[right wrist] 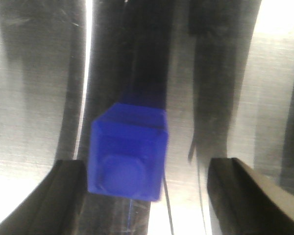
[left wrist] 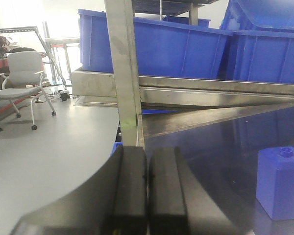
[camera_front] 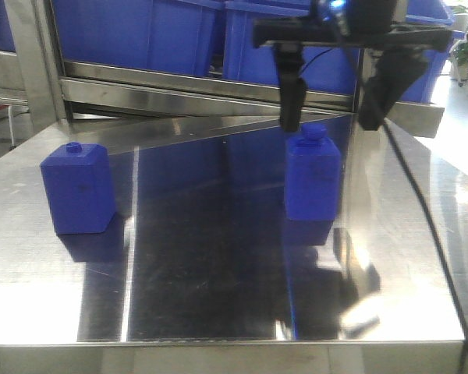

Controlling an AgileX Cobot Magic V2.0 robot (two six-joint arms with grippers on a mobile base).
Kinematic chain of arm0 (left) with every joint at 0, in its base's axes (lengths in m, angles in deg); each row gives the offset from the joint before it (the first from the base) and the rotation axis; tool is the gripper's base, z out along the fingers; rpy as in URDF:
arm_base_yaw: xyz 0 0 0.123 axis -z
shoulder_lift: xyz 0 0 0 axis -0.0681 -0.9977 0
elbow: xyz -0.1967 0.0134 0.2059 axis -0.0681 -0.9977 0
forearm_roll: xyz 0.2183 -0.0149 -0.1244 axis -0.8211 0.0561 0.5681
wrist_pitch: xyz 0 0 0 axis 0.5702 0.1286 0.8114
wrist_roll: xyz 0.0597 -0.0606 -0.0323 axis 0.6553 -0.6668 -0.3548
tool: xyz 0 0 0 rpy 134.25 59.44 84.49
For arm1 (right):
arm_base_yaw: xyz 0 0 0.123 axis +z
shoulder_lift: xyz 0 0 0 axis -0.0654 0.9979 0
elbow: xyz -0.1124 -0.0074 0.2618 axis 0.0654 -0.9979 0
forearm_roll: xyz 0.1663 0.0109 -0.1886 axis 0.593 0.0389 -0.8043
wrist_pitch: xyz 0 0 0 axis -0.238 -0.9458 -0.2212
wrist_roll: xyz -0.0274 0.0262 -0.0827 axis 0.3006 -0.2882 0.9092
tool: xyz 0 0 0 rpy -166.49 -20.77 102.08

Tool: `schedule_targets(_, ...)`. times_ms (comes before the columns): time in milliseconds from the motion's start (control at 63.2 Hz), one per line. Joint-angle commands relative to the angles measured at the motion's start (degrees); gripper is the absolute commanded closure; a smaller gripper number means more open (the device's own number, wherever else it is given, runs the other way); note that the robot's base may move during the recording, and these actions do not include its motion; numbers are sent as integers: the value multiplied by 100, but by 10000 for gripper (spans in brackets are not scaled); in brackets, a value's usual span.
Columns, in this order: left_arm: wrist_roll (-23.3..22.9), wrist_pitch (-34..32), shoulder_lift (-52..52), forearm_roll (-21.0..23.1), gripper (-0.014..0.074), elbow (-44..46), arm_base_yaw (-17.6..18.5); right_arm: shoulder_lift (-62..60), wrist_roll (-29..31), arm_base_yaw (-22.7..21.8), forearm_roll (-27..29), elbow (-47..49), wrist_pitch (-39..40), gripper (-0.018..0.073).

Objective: Pick and sort blue part to right shelf
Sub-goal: 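Lower the right gripper over the blue part farther from the left arm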

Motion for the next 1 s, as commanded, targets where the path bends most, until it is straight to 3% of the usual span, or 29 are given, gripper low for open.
schedule_targets(0,-44,-456,110,8,473,-138,-6,-111,-119,71,-63,358,-34,-26)
schedule_targets(285,-44,-456,110,8,473,-138,-6,238,-592,102,-84,361,-21,-26)
schedule_targets(760,-44,-456,110,8,473,-138,-6,529,-591,107,-118,334,81,-23)
schedule_targets(981,-44,-456,110,8,473,-138,-6,529,-591,107,-118,284,75,129)
